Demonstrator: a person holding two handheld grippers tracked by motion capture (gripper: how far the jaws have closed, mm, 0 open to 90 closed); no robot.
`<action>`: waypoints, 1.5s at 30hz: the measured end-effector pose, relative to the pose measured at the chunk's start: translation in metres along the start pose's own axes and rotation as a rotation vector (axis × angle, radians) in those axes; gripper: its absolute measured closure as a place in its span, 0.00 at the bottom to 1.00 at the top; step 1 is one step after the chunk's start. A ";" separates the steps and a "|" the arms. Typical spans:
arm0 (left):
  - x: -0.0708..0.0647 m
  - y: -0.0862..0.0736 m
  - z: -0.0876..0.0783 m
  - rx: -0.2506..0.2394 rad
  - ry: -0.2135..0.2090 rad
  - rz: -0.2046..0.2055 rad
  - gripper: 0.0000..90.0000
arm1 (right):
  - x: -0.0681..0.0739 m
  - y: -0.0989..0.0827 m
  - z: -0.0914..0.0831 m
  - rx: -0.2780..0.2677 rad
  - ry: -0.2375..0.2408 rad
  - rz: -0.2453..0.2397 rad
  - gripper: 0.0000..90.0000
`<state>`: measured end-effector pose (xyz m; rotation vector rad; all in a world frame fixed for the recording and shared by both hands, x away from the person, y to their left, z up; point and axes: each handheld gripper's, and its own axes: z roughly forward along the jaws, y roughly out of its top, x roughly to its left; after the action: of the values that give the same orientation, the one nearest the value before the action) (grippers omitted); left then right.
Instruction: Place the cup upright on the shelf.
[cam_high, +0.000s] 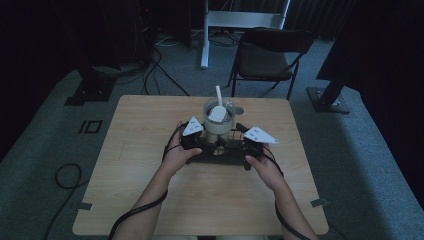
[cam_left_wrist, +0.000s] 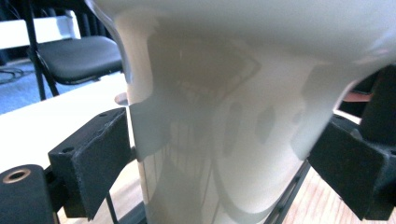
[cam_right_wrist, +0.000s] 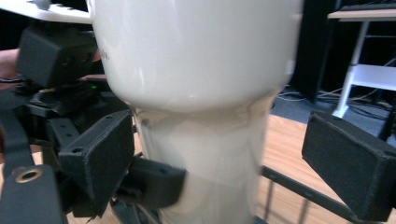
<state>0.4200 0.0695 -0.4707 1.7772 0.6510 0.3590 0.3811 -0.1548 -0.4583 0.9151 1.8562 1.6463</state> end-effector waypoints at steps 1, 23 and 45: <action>-0.001 0.000 -0.001 -0.009 0.004 -0.005 0.09 | -0.001 0.000 -0.003 -0.003 0.000 0.008 0.10; 0.002 -0.008 -0.048 -0.040 0.036 -0.025 0.08 | -0.044 -0.003 -0.079 -0.030 -0.170 0.049 0.10; 0.029 -0.043 -0.132 -0.066 0.223 -0.092 0.08 | -0.065 -0.053 -0.113 0.077 -0.265 0.101 0.10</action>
<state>0.3599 0.1983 -0.4744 1.6516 0.8652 0.5145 0.3314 -0.2801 -0.4976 1.2147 1.7256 1.4377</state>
